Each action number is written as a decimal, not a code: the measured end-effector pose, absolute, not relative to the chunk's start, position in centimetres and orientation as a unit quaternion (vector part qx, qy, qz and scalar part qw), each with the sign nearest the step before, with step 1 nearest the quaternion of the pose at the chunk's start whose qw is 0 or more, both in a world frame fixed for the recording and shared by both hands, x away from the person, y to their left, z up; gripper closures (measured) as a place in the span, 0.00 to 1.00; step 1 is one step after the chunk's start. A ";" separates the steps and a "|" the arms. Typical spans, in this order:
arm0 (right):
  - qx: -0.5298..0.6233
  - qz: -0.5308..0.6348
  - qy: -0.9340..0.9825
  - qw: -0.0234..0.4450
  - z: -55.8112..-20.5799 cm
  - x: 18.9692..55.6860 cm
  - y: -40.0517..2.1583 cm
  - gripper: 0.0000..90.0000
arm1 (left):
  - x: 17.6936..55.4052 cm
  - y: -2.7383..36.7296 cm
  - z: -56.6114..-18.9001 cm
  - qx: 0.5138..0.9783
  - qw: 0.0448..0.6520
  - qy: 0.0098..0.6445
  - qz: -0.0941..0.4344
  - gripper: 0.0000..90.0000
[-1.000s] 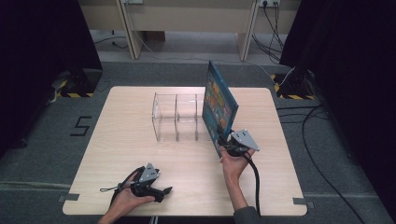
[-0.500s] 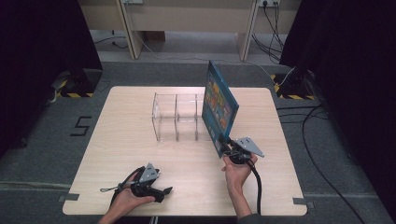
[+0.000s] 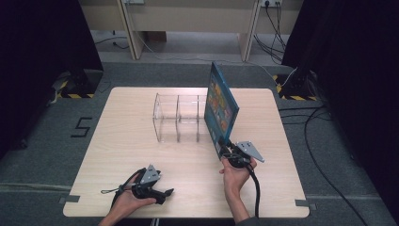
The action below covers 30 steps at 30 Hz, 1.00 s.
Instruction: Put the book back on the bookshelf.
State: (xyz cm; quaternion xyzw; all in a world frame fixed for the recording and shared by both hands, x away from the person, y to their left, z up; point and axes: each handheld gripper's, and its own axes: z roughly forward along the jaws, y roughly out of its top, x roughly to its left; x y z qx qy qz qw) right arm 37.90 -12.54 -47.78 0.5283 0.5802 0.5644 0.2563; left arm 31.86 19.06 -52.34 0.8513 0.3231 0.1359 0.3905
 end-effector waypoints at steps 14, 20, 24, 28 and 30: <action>0.515 0.560 0.601 0.247 -47.8 37.8 -11.9 0.72 | 31.9 19.1 -52.3 0.851 0.391 0.324 0.135 0.14; 0.497 0.549 0.620 0.260 -47.5 37.4 -12.2 0.67 | 31.9 19.1 -52.3 0.851 0.390 0.323 0.136 0.14; 0.497 0.553 0.619 0.251 -47.2 37.3 -12.7 0.64 | 31.9 19.1 -52.3 0.851 0.391 0.323 0.136 0.14; 0.491 0.561 0.617 0.251 -47.0 37.0 -13.1 0.61 | 31.9 19.1 -52.3 0.851 0.390 0.323 0.135 0.14; 0.487 0.561 0.620 0.252 -46.9 36.9 -13.1 0.59 | 31.9 19.1 -52.3 0.851 0.391 0.323 0.136 0.14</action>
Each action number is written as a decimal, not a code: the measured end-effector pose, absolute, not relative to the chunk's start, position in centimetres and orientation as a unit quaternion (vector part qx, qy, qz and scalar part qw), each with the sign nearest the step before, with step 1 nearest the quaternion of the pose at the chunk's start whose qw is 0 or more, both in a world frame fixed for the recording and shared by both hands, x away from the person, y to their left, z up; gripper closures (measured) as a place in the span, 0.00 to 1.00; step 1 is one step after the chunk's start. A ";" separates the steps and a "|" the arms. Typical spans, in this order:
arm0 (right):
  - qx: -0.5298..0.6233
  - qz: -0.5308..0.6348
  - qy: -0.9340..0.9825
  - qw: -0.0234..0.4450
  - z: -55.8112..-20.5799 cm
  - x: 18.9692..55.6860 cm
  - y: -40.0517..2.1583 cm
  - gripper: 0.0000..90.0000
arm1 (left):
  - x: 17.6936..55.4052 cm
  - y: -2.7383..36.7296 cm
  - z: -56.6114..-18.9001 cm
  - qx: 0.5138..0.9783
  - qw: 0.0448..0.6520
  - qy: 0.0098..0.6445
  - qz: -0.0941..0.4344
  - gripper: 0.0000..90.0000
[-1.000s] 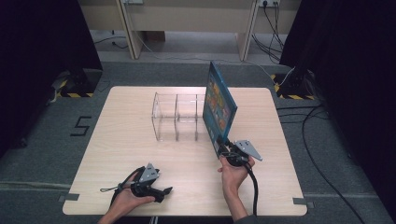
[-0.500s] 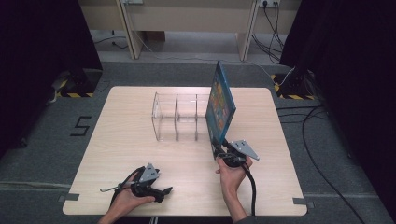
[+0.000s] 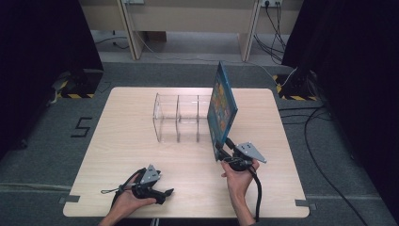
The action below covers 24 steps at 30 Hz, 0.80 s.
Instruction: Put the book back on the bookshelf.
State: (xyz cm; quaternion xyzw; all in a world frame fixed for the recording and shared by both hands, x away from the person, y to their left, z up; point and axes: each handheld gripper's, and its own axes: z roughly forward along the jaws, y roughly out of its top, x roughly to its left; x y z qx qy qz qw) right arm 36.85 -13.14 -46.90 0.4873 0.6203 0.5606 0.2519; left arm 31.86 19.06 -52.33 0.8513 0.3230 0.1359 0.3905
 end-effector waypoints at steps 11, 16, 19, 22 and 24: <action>0.482 0.560 0.623 0.258 -46.8 36.6 -13.8 0.51 | 31.9 19.1 -52.3 0.851 0.390 0.323 0.135 0.14; 0.476 0.564 0.623 0.259 -46.6 36.4 -14.2 0.46 | 31.9 19.1 -52.3 0.851 0.391 0.323 0.136 0.14; 0.473 0.568 0.623 0.257 -46.6 36.3 -14.4 0.44 | 31.9 19.1 -52.3 0.851 0.390 0.323 0.135 0.14; 0.467 0.568 0.628 0.254 -46.6 36.2 -14.5 0.42 | 31.9 19.0 -52.3 0.851 0.391 0.324 0.136 0.14; 0.465 0.566 0.631 0.254 -46.6 36.1 -14.6 0.41 | 31.9 19.1 -52.3 0.851 0.391 0.324 0.135 0.14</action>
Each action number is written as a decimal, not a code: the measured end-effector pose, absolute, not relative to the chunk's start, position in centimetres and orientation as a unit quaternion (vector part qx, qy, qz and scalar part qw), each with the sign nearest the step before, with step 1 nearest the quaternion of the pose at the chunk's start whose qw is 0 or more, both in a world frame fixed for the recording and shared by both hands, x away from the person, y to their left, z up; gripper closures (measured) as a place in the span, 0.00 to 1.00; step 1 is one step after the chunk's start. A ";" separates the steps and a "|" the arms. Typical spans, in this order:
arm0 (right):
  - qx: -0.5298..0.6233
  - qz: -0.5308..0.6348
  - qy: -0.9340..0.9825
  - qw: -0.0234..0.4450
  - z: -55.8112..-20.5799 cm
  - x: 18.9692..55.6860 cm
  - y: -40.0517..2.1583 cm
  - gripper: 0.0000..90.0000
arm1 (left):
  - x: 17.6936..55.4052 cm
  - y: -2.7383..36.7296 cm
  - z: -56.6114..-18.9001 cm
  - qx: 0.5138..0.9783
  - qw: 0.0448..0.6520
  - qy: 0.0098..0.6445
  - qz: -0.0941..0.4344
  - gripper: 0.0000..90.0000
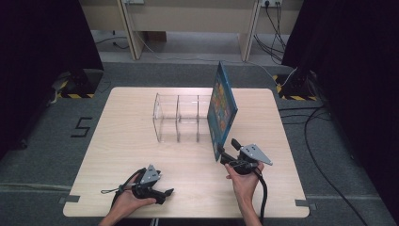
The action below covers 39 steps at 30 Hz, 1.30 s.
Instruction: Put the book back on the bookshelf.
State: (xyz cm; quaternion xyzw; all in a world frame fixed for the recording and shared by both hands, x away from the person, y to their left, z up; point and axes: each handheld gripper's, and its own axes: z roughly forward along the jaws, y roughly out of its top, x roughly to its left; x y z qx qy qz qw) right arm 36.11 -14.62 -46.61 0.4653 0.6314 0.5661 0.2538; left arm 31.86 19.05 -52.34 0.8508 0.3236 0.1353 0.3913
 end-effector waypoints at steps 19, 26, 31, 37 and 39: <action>0.453 0.570 0.638 0.251 -46.5 35.5 -15.4 0.36 | 31.9 19.0 -52.3 0.852 0.390 0.322 0.135 0.13; 0.451 0.569 0.641 0.248 -46.5 35.0 -16.0 0.33 | 31.9 19.0 -52.3 0.852 0.390 0.322 0.134 0.13; 0.451 0.570 0.641 0.247 -46.5 34.8 -16.3 0.32 | 31.9 19.0 -52.3 0.852 0.390 0.322 0.134 0.13; 0.448 0.562 0.652 0.243 -46.6 34.3 -16.7 0.29 | 31.9 19.0 -52.3 0.853 0.389 0.320 0.135 0.12; 0.449 0.563 0.651 0.241 -46.6 34.1 -16.8 0.29 | 31.9 19.0 -52.3 0.853 0.389 0.321 0.135 0.13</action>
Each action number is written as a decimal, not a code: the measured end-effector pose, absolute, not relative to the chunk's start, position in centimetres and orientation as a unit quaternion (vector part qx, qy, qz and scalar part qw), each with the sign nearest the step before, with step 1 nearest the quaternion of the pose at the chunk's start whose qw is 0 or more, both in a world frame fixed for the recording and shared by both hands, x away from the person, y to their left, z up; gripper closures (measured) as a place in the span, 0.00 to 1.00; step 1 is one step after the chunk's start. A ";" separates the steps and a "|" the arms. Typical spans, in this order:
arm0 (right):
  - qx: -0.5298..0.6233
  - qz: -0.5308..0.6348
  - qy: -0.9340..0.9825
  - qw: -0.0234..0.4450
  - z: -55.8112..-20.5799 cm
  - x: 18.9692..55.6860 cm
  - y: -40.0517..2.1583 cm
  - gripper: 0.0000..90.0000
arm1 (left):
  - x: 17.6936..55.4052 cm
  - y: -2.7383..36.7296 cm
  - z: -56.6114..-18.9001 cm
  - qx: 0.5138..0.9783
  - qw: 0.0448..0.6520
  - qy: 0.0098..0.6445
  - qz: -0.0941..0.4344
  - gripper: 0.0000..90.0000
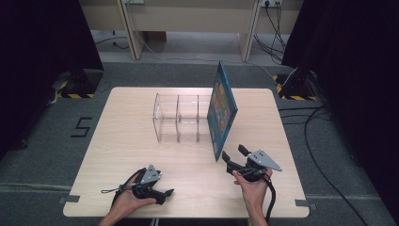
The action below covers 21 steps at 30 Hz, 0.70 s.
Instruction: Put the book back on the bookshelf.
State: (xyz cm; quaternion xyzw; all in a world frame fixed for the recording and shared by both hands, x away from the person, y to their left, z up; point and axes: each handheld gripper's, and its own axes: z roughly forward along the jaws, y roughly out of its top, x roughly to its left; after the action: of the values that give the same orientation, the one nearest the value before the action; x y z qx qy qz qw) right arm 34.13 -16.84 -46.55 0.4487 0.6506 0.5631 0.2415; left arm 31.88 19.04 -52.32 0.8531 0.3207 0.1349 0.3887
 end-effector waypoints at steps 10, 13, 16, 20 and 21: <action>0.450 0.563 0.652 0.236 -46.6 33.4 -17.6 0.29 | 31.9 19.0 -52.3 0.853 0.388 0.320 0.135 0.12; 0.450 0.563 0.653 0.233 -46.7 33.2 -17.8 0.29 | 31.9 19.0 -52.3 0.853 0.388 0.320 0.135 0.12; 0.450 0.563 0.654 0.231 -46.7 33.1 -17.9 0.29 | 31.9 19.0 -52.3 0.853 0.388 0.320 0.135 0.12; 0.448 0.562 0.656 0.231 -46.8 32.8 -18.2 0.29 | 31.9 19.0 -52.3 0.853 0.388 0.320 0.135 0.12; 0.449 0.562 0.656 0.228 -46.8 32.6 -18.4 0.29 | 31.9 19.1 -52.3 0.853 0.388 0.320 0.135 0.12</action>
State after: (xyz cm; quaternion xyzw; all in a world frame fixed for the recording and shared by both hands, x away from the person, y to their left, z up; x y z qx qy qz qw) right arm 32.57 -18.36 -46.80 0.4492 0.6564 0.5618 0.2277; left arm 31.89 19.05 -52.32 0.8535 0.3204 0.1349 0.3883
